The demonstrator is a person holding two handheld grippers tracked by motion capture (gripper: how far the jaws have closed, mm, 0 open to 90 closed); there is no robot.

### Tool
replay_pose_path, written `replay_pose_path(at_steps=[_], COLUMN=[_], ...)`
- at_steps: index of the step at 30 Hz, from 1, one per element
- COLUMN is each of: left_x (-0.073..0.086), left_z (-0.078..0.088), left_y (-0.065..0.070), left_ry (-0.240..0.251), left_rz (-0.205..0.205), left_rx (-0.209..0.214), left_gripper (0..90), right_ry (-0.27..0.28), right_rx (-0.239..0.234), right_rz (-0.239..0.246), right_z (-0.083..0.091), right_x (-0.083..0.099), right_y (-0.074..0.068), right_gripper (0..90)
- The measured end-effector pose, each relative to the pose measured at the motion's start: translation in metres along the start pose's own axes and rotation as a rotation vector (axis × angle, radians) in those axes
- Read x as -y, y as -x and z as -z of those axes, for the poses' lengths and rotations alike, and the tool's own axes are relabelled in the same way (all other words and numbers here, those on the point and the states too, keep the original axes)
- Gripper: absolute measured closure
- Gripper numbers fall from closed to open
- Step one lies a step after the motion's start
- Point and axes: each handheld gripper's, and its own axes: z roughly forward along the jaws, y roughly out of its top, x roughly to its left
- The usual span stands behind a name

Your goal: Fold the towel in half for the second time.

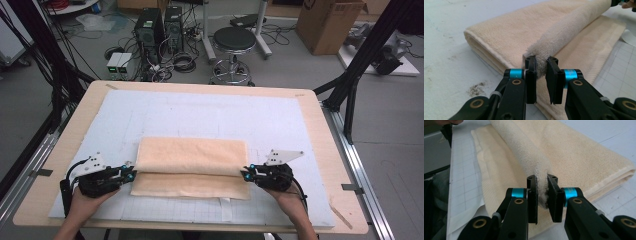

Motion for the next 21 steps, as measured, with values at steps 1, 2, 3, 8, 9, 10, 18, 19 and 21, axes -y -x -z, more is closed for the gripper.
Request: replay_pose_path(at_steps=[1,2,3,8,9,10,18,19,21], left_x=[0.0006,0.0012,0.0018,0.0039,0.0044,0.0046,0.0072,0.0074,0.0072], left_z=[0.0004,0.0008,0.0012,0.0023,0.0024,0.0028,0.0063,0.0069,0.0077], left_y=[0.0004,0.0004,0.0002,0.0012,0.0015,0.0014,0.0023,0.0028,0.0036], left_ry=[-0.003,-0.005,-0.009,-0.02,-0.022,-0.027,-0.029,-0.027,-0.021], left_rz=[0.003,0.004,0.0,0.003,0.003,-0.001,0.002,0.003,0.009], left_rx=[0.002,0.002,0.003,0.008,0.01,0.012,0.021,0.023,0.021], left_gripper=[77.7,77.5,77.0,77.9,78.7,78.8,79.7,79.2,73.3], right_ry=[-0.005,-0.008,-0.011,-0.025,-0.029,-0.031,-0.041,-0.044,-0.043], right_rx=[-0.006,-0.005,-0.007,-0.013,-0.012,-0.015,-0.027,-0.03,-0.033], right_rz=[0.001,0.001,0.0,0.008,0.007,0.007,0.015,0.015,0.013], right_z=[0.0002,0.0002,0.0001,-0.0008,-0.0012,-0.0016,-0.0012,-0.0006,0.0002], right_x=[0.0007,0.0013,0.002,0.0041,0.0046,0.0052,0.0077,0.0081,0.0089], right_y=[-0.0006,-0.001,-0.0015,-0.003,-0.0033,-0.0037,-0.0064,-0.0068,-0.0073], right_gripper=[80.3,80.3,80.2,80.3,80.3,80.3,79.9,79.7,79.0])
